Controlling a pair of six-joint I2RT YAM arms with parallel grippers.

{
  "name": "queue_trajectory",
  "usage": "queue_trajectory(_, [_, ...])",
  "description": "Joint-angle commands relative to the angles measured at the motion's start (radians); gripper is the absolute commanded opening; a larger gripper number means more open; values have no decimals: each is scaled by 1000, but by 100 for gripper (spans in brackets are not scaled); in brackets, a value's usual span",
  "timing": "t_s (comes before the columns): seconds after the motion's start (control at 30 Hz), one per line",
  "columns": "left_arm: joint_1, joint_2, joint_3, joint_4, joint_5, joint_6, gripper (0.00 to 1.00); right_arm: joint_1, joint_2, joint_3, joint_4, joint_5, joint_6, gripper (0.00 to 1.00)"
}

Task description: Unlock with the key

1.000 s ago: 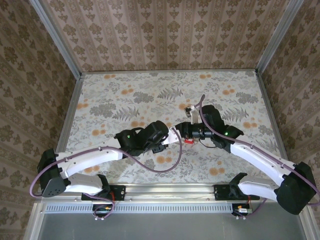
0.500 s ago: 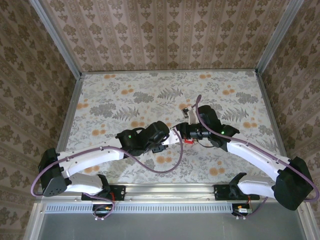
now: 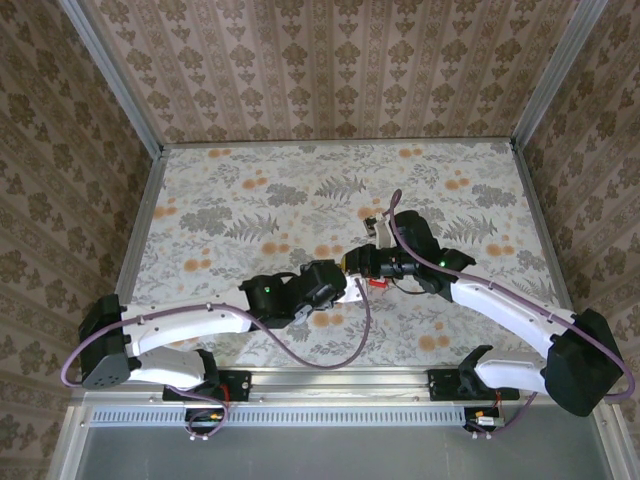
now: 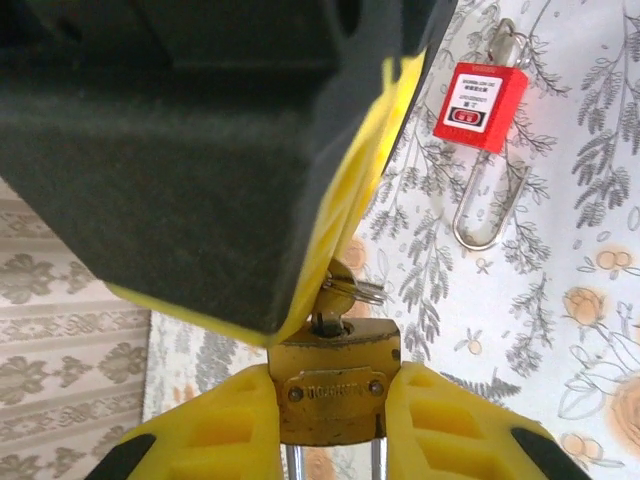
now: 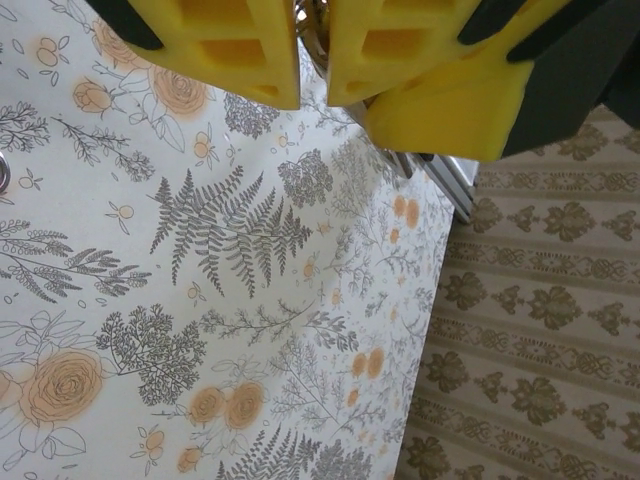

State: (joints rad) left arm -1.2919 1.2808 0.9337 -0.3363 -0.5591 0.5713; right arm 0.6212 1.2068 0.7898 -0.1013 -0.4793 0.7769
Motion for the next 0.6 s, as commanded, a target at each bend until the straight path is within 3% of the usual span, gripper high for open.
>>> queue_trajectory(0.0, [-28,-31,-27,198,-110,111,18,12,20,-22,14,4,80,13])
queue_trajectory(0.33, [-43,-51,-119,425,-203,264,18,14,36,-55,94,-37,183,10])
queue_trajectory(0.43, [-36,-57,-101,367,-167,208,18,7,26,-43,77,-33,164,20])
queue_trajectory(0.57, [1,-78,-49,163,-45,40,18,-46,-16,-3,-23,-17,72,29])
